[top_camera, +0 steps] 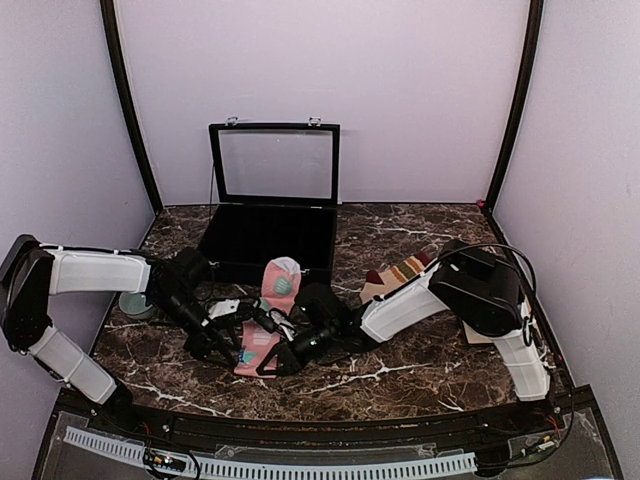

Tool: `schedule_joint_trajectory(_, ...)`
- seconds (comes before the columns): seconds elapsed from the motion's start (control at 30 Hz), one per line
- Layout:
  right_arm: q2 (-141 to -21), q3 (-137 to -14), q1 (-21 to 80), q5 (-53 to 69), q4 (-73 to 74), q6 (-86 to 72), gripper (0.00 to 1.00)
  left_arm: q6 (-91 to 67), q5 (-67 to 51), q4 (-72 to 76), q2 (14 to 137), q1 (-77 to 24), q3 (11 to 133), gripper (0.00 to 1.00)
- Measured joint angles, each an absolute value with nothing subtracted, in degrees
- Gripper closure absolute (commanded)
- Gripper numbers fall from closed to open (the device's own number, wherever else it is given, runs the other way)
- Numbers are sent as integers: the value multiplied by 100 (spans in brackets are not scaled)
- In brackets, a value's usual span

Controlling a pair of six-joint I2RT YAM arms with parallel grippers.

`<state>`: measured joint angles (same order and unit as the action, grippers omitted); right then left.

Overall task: Roll the socks
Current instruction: Roll the sock at the center of the board.

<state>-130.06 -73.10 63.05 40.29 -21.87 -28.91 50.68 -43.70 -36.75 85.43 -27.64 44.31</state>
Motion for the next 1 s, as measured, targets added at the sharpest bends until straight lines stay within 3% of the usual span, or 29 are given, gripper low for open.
schedule_joint_trajectory(0.27,-12954,-7070,6211,4075,-2692,-4084,100,4978,-4268,-3214,8344,-3382,4230,44)
schedule_joint_trajectory(0.37,-12964,-7116,6195,4069,-2622,-4276,100,4825,-4038,-2954,8346,-3649,4160,52)
schedule_joint_trajectory(0.6,-12971,-7181,6189,4034,-2443,-4410,100,4539,-3553,-2504,8608,-3754,4152,87)
schedule_joint_trajectory(0.9,-12975,-7210,6189,4010,-2379,-4445,100,4453,-3315,-2379,8742,-3752,4152,98)
schedule_joint_trajectory(1.0,-12967,-7199,6191,3970,-2386,-4442,92,4462,-3245,-2362,8809,-3752,4152,99)
